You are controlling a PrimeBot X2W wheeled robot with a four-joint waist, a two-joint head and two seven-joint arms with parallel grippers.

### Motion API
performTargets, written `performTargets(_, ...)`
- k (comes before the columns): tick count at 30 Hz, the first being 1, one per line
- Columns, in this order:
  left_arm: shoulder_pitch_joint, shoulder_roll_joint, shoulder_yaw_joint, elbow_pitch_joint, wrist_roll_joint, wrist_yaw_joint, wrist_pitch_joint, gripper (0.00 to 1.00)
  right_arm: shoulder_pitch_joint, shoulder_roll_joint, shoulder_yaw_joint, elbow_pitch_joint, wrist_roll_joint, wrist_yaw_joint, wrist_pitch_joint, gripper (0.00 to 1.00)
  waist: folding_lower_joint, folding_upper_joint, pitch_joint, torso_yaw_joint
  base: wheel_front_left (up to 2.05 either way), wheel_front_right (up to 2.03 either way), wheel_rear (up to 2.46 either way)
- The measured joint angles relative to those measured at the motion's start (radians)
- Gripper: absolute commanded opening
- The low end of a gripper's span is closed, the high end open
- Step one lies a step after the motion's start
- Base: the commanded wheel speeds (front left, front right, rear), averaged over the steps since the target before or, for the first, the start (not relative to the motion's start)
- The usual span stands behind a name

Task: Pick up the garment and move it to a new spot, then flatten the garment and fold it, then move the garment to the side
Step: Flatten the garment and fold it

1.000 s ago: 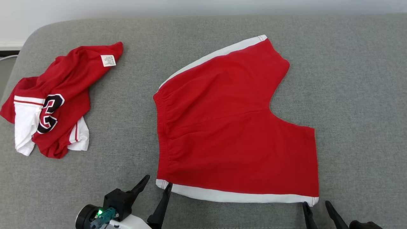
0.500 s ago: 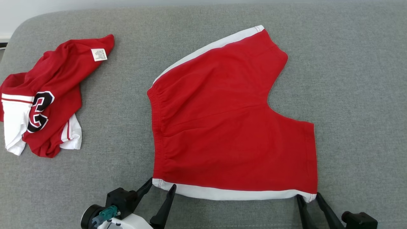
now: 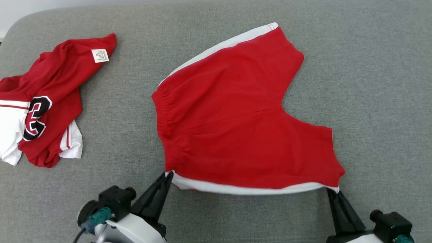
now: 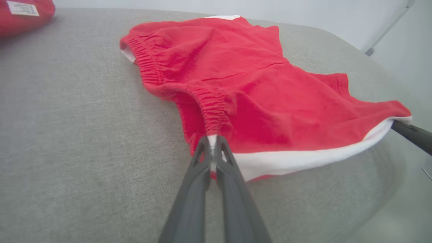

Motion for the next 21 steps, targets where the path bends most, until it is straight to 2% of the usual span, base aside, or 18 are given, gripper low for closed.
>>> performTargets(5, -0.05, 0.039, 0.038, -0.077, 0.001, 0.008, 0.004, 0.0, -0.04, 0.0, -0.033, -0.11, -0.063, 0.0, 0.053, 0.0, 0.0, 0.0, 0.016, 0.0, 0.0, 0.0, 0.0)
performTargets(11, -0.16, 0.053, 0.077, -0.094, -0.002, -0.005, 0.039, 0.0, -0.275, -0.058, -0.027, -0.147, -0.077, 0.0, 0.115, 0.0, 0.0001, 0.0, 0.049, -0.002, 0.0, 0.0, 0.0)
performTargets(15, -0.241, 0.036, 0.099, -0.053, -0.018, -0.029, 0.051, 0.0, -0.478, -0.109, 0.034, -0.053, -0.057, 0.0, 0.149, 0.0, 0.0001, 0.0, 0.082, 0.004, 0.0, 0.0, 0.0)
performTargets(19, -0.327, 0.0, 0.121, 0.029, -0.039, -0.073, 0.053, 0.0, -0.673, -0.153, 0.072, 0.086, -0.034, 0.0, 0.147, 0.0, 0.0, 0.0, 0.115, 0.027, 0.0, 0.0, 0.0)
performTargets(21, -0.349, -0.009, 0.125, 0.053, -0.045, -0.08, 0.053, 0.0, -0.721, -0.16, 0.078, 0.126, -0.028, 0.0, 0.146, 0.0, 0.0, 0.0, 0.124, 0.035, 0.0, 0.0, 0.0)
